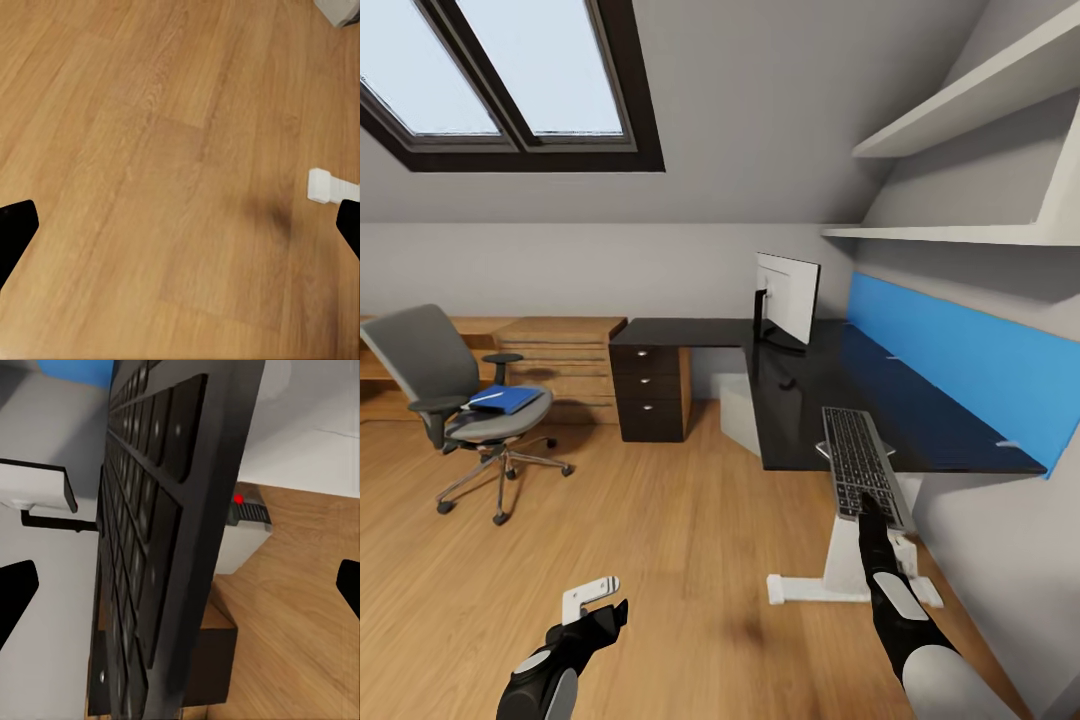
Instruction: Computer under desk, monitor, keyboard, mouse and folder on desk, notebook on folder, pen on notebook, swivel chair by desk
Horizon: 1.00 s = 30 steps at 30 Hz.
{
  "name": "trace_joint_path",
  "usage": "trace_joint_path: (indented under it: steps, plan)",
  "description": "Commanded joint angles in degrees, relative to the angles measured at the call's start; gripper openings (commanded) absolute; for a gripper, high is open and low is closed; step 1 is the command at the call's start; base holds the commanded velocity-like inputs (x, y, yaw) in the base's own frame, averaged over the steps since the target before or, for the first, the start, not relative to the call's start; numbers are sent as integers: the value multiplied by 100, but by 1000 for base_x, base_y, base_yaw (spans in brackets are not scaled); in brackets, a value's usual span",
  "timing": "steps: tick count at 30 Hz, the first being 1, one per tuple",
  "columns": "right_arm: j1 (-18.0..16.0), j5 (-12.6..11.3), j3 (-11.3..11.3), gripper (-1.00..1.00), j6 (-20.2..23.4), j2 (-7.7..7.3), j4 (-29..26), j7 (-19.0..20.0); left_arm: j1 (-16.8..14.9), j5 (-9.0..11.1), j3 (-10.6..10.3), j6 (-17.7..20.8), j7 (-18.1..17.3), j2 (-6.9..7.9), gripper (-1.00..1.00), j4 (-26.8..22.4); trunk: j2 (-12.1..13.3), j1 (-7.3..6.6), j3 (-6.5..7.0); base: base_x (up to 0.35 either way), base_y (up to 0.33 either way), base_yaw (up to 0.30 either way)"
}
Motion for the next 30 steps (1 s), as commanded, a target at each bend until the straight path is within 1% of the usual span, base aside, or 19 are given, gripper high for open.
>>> trace_joint_path:
  steps: [1,21,22,30]
  plan:
    - [-5,-61,-15,100,2,3,5,45,-3,61,3,23,38,-3,100,-7,-3,1,-6,122,29,0]
    - [-5,-54,-15,100,2,4,5,45,-4,60,3,25,38,-3,100,-7,-3,1,-6,18,4,0]
    - [-5,-53,-15,-100,2,5,5,45,-4,60,3,26,38,-3,100,-7,-3,1,-6,0,0,0]
    - [-5,-52,-18,-100,-6,12,-3,50,-1,62,3,24,38,-3,100,-7,-3,1,-6,0,0,0]
